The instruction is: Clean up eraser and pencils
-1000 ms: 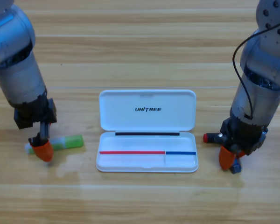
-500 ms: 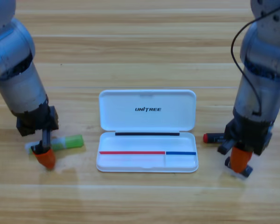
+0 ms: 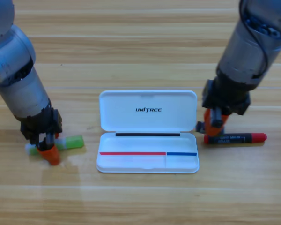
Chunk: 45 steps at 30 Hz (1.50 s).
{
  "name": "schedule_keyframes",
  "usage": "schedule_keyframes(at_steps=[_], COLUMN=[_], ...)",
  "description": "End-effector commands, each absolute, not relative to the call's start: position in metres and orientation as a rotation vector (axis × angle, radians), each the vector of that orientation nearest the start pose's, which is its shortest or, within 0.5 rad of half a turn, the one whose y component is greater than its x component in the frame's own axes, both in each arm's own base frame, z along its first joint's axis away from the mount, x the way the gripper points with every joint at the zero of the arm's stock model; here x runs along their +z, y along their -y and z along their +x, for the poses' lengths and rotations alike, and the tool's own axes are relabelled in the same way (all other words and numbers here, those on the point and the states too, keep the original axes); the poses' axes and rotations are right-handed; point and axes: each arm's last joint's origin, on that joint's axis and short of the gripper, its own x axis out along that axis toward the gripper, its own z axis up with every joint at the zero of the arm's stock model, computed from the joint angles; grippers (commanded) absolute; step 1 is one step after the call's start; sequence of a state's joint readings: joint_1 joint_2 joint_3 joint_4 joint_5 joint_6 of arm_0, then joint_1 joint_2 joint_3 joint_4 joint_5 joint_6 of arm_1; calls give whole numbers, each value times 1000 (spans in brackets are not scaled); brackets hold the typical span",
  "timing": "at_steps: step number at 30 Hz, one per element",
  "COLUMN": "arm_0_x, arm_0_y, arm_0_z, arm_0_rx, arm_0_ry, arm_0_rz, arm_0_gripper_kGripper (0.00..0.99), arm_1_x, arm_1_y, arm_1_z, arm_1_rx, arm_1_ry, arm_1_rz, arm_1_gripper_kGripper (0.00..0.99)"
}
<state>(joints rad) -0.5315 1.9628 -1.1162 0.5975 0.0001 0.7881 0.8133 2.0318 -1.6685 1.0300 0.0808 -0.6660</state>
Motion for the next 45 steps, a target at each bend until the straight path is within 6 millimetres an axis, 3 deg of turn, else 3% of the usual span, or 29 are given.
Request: schedule_keyframes(at_steps=[1, 6, 12, 15, 21, 25, 29, 35, 36, 42, 45], arm_0_x=[162, 174, 193, 219, 291, 321, 330, 324, 323, 319, 314], arm_0_y=[157, 153, 146, 142, 142, 150, 159, 163, 164, 165, 166], arm_0_z=[299, 296, 287, 280, 276, 273, 270, 269, 270, 272, 273], arm_0_rx=[-1036, -992, -978, -964, -954, -975, -984, -995, -996, -997, -1001], arm_0_ry=[-1218, -1186, -1130, -1077, -1013, -981, -965, -985, -987, -1001, -1017], arm_0_rz=[1037, 1058, 1084, 1085, 1077, 1075, 1078, 1080, 1080, 1086, 1086], arm_0_gripper_kGripper=[0, 0, 0, 0, 0, 0, 0, 0, 0, 0, 0], arm_1_x=[232, 221, 203, 201, 200, 199, 196, 196, 196, 197, 200], arm_1_y=[-342, -358, -362, -361, -359, -359, -359, -360, -359, -358, -357], arm_1_z=[258, 259, 268, 271, 272, 272, 273, 273, 273, 271, 271], arm_1_rx=[1276, 1290, 1257, 1249, 1247, 1248, 1247, 1251, 1251, 1248, 1247], arm_1_ry=[-1119, -1122, -1144, -1152, -1161, -1166, -1173, -1174, -1173, -1178, -1174], arm_1_rz=[-1154, -1174, -1228, -1229, -1229, -1230, -1231, -1225, -1224, -1222, -1220], arm_1_gripper_kGripper=[0, 0, 0, 0, 0, 0, 0, 0, 67, 710, 787])
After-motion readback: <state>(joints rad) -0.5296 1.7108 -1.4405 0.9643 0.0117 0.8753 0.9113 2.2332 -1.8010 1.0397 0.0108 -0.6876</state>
